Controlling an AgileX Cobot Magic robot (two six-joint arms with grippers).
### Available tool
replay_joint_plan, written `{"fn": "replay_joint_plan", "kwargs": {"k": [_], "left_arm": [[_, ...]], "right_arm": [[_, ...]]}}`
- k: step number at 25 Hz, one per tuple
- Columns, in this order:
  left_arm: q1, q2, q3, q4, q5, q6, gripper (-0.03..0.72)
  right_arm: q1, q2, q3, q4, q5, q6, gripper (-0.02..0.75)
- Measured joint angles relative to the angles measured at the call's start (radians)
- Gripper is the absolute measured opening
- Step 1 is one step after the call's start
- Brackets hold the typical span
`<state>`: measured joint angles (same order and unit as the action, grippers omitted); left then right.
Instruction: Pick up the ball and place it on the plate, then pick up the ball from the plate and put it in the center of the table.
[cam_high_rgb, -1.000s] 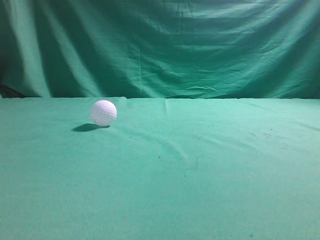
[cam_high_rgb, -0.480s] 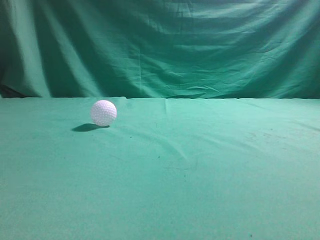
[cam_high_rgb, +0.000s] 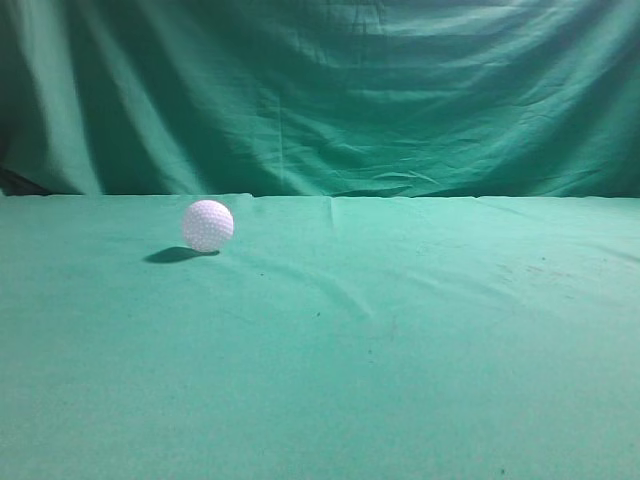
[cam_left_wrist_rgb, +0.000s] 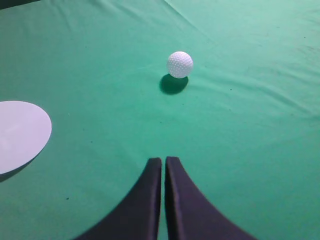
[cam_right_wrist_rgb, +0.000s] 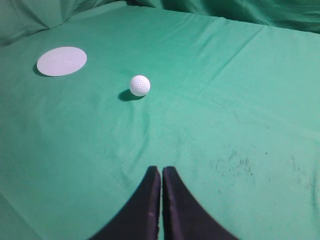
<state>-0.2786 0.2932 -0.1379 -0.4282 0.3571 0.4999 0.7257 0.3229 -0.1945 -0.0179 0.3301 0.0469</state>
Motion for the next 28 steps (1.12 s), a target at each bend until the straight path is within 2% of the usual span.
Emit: {"fn": "replay_joint_plan", "kwargs": {"k": [19,21,28], "left_arm": [[0.0,0.0,0.0,0.0,0.0,0.0,0.0],[0.0,0.0,0.0,0.0,0.0,0.0,0.0],[0.0,0.0,0.0,0.0,0.0,0.0,0.0]], "right_arm": [[-0.009,-0.013,0.015,-0.003,-0.001,-0.004,0.0],[-0.059,-0.042,0.021,-0.007,-0.001,-0.011,0.0],[-0.371,-0.2,0.154,0.021,-0.046,-0.012,0.0]]}}
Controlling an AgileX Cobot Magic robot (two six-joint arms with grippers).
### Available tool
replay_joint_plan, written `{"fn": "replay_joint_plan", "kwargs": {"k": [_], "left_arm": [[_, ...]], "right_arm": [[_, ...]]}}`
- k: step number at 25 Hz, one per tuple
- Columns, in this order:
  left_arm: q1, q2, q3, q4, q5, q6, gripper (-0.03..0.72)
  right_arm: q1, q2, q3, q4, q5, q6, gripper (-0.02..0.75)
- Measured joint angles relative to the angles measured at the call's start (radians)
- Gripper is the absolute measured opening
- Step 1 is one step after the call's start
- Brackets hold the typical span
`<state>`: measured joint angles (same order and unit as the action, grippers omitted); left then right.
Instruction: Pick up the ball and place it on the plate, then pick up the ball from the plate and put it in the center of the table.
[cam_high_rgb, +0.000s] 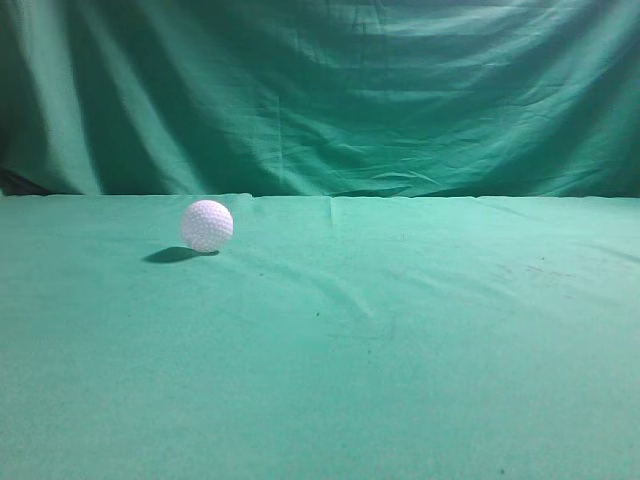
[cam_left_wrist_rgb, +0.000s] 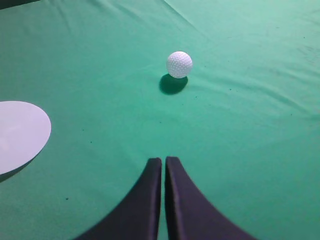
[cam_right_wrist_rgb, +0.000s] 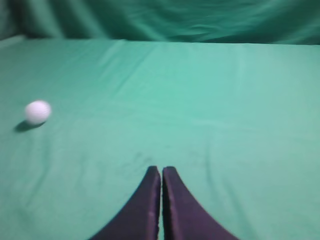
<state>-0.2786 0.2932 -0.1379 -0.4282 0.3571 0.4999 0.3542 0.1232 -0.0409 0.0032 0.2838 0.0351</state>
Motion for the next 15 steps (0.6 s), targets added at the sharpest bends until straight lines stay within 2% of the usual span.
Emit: {"fn": "replay_joint_plan", "kwargs": {"k": [3,6,15], "left_arm": [[0.0,0.0,0.0,0.0,0.0,0.0,0.0],[0.0,0.0,0.0,0.0,0.0,0.0,0.0],[0.0,0.0,0.0,-0.002,0.0,0.0,0.0]], "right_arm": [[-0.111,-0.061,0.059,0.037,-0.035,0.0,0.0],[-0.167,-0.116,0.067,0.043,-0.023,0.002,0.0],[-0.205,-0.132,0.07,0.025,0.091,-0.024,0.0]]}}
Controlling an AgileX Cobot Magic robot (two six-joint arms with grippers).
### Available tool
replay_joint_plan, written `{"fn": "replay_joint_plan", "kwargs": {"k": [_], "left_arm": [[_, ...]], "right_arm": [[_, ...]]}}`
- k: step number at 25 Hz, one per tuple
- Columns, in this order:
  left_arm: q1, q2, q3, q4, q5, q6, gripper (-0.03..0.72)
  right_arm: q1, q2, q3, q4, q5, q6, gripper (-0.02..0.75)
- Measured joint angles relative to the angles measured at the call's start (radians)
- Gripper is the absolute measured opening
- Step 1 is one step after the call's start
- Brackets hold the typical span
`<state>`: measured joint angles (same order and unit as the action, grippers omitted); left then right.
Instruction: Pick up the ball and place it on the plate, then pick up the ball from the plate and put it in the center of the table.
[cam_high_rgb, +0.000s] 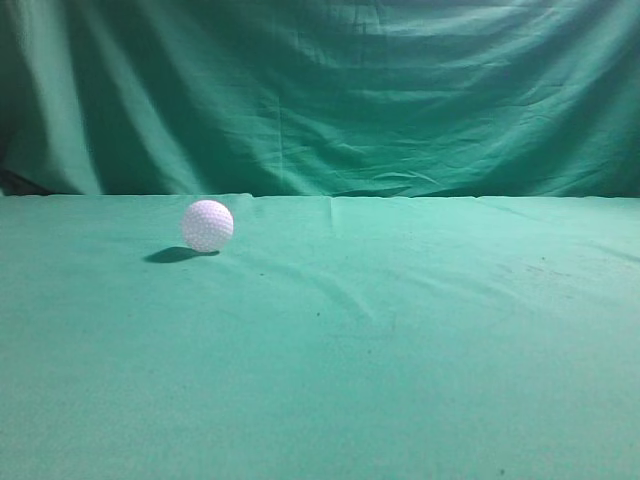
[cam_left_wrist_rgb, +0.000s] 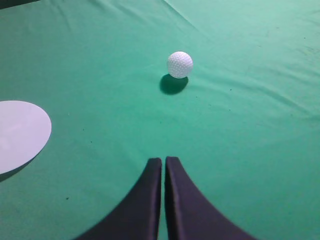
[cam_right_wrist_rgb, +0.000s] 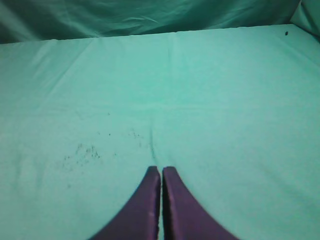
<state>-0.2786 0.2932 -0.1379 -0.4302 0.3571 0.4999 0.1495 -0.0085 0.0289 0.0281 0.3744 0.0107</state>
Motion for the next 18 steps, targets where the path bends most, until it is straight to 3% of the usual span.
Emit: {"fn": "replay_joint_plan", "kwargs": {"k": [18], "left_arm": [[0.0,0.0,0.0,0.0,0.0,0.0,0.0]], "right_arm": [[0.0,0.0,0.0,-0.002,0.006,-0.017,0.0]]}}
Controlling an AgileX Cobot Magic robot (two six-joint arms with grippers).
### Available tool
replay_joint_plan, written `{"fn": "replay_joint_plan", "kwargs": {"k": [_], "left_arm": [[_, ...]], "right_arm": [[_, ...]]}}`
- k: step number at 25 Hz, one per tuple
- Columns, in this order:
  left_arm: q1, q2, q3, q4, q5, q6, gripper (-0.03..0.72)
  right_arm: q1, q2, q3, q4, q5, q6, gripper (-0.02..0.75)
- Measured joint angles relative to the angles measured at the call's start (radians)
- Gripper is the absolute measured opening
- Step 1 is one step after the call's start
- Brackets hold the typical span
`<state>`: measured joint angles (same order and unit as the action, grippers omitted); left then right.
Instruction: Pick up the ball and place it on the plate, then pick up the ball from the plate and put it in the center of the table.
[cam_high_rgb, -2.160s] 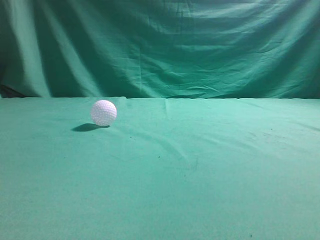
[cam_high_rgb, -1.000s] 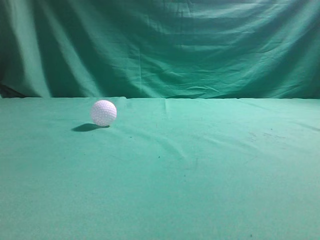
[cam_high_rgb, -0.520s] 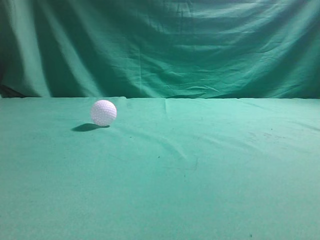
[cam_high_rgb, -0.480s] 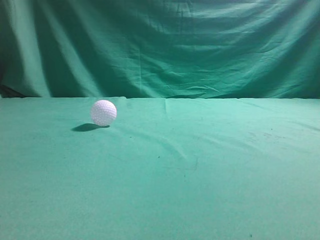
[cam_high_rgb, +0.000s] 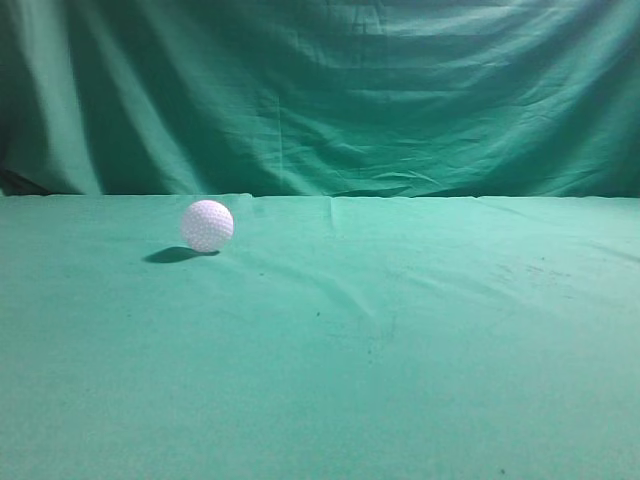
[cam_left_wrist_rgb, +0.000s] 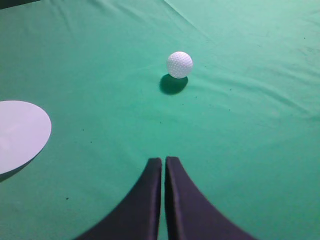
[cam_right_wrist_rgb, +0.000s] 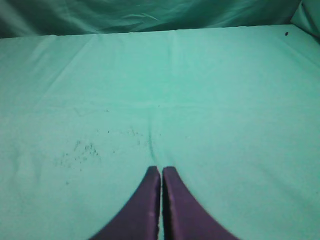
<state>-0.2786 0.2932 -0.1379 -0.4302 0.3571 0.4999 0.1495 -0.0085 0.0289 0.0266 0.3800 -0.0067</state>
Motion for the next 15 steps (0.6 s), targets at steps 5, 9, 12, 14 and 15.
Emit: {"fn": "replay_joint_plan", "kwargs": {"k": [5,9,12,14,15], "left_arm": [[0.0,-0.005,0.0,0.002,0.0,0.0,0.0],[0.035,-0.11,0.0,0.073,0.003,0.0,0.0],[0.095,-0.219,0.0,0.138,0.014,-0.01,0.0],[0.145,-0.279,0.0,0.2,0.044,-0.067,0.0],[0.169,-0.296,0.0,0.231,0.066,-0.106,0.0]], "right_arm": [[0.0,0.0,0.0,0.0,0.0,0.0,0.0],[0.0,0.0,0.0,0.0,0.0,0.0,0.0],[0.0,0.0,0.0,0.0,0.0,0.0,0.0],[0.0,0.0,0.0,0.0,0.0,0.0,0.0],[0.0,0.0,0.0,0.0,0.0,0.0,0.0]]}}
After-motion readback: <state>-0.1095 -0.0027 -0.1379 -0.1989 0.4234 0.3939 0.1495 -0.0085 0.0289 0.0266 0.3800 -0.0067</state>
